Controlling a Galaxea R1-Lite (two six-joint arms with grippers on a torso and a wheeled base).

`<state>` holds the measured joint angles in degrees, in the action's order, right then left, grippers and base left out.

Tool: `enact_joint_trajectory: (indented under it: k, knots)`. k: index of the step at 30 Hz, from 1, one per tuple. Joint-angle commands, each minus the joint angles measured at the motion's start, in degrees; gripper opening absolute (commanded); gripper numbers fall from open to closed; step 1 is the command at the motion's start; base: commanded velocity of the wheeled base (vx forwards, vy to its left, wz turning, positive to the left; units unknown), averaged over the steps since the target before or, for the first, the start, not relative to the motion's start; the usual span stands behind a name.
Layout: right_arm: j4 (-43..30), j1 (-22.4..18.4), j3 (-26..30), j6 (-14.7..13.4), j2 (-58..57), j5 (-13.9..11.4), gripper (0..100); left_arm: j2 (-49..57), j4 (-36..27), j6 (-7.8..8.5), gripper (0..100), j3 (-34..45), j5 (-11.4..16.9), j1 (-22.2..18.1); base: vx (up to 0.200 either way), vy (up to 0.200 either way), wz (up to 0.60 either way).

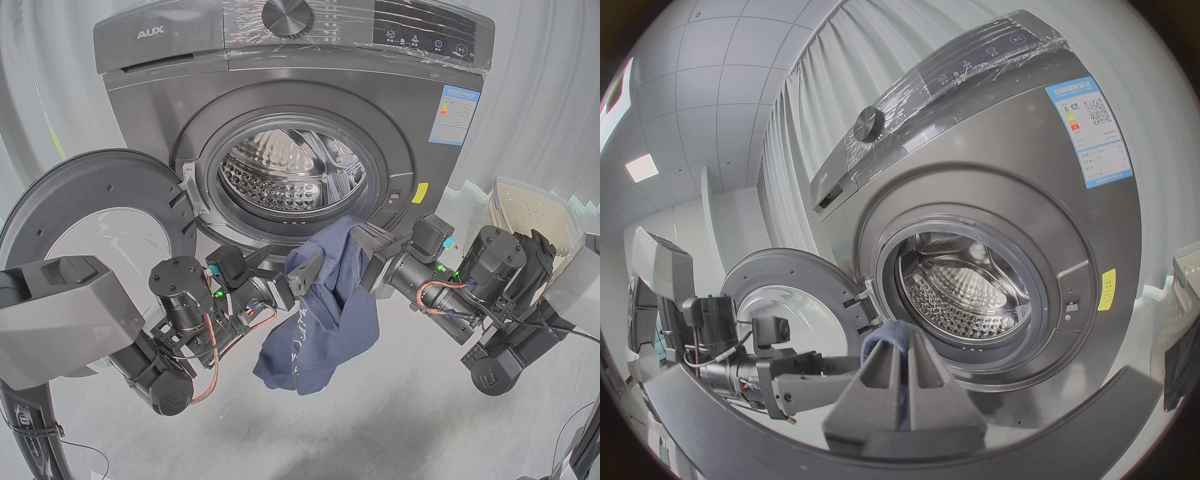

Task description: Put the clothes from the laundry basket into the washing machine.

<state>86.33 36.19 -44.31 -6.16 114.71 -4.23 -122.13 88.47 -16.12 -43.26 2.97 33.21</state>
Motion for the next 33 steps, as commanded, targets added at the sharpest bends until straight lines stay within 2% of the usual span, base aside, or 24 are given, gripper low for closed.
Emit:
enact_joint_trajectory:
  k: [1, 10, 16, 22, 31, 33]
  knots:
    - [-0.03, 0.10, 0.19, 0.00, -2.04, -0.08, 0, -0.39, -0.05, 0.38, 100, 2.92, 0.45, -0.95, 0.000, 0.000, 0.00]
    - [-0.90, -0.16, -0.95, 0.09, -1.95, 0.63, 0, -0.66, 0.04, 0.38, 100, 8.37, 0.89, -1.39, 0.000, 0.000, 0.00]
    - [-2.40, -0.42, -6.49, 0.09, 2.36, 2.91, 0, -0.22, 0.21, 0.56, 100, 10.22, 1.42, 0.02, 0.000, 0.000, 0.00]
    - [-3.72, -0.77, -11.41, 0.00, 5.26, 3.79, 0, -1.89, 0.21, 0.56, 100, 12.50, 2.65, 2.92, 0.000, 0.000, 0.00]
    - [-4.42, -0.77, -14.13, -0.70, 6.93, 5.11, 0, -10.15, 0.30, 0.82, 100, 6.70, 2.47, 5.55, 0.000, 0.000, 0.00]
    - [-4.86, -0.77, -14.75, -0.88, 6.93, 5.99, 0, -12.79, 0.21, 1.00, 100, 2.48, 1.95, 5.46, 0.000, 0.000, 0.00]
